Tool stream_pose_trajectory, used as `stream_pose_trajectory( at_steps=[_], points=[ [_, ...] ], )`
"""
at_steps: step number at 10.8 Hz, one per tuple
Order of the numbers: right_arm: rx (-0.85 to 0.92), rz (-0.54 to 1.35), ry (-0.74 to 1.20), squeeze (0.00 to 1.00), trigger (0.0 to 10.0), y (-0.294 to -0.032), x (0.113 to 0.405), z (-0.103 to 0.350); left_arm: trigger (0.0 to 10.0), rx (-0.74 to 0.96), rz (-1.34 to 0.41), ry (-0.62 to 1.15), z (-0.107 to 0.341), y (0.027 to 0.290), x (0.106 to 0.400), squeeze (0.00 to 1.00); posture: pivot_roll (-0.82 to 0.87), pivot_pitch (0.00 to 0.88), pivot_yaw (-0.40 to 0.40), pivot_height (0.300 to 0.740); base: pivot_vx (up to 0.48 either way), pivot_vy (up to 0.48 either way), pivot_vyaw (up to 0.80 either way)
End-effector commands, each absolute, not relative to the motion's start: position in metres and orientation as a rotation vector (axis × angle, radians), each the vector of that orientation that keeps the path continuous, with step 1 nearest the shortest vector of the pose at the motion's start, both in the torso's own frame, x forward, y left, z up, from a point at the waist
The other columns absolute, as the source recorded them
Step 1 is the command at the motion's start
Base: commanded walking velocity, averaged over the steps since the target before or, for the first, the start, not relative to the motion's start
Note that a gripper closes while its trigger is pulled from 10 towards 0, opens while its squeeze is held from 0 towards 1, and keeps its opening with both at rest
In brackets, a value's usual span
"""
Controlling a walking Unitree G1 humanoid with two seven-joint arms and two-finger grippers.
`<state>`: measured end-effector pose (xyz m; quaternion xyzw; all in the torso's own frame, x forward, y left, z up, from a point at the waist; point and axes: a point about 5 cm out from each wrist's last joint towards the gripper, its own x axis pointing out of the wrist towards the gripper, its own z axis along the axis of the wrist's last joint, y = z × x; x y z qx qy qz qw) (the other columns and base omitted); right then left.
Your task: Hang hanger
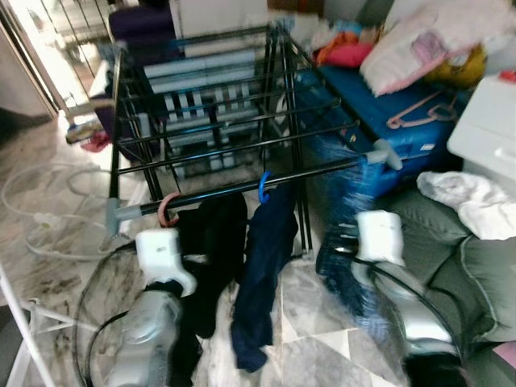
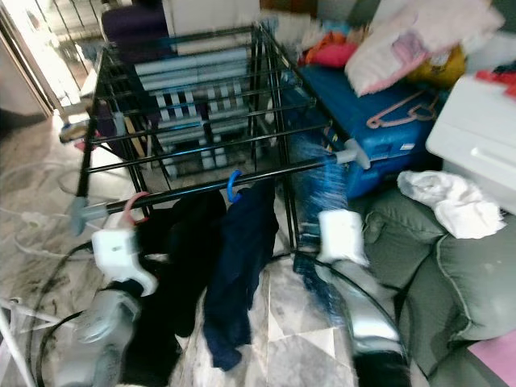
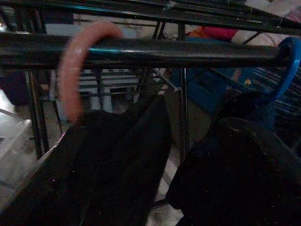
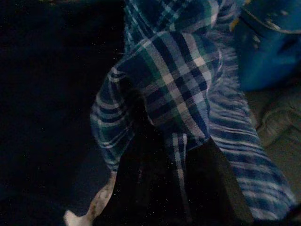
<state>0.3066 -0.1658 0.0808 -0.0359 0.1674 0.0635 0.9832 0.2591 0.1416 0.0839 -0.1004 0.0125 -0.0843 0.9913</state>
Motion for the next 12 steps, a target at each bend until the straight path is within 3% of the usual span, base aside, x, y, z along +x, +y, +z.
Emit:
stream_pose_trajectory(
  at_steps=[1, 12],
  points=[
    [-0.071, 0.143, 0.336, 0.0, 10.0, -0.166, 0.313, 0.085, 10.0, -0.2, -0.17, 0.023, 0.086, 0.141, 0.26, 0.0, -0.12, 0.0, 0.075, 0.74, 0.0, 0.0, 0.0],
    [-0.084, 0.231, 0.389, 0.0, 10.0, -0.156, 0.353, 0.101, 10.0, -0.163, -0.189, 0.074, 0.083, 0.144, 0.255, 0.0, -0.1, 0.0, 0.106, 0.74, 0.0, 0.0, 0.0]
  ],
)
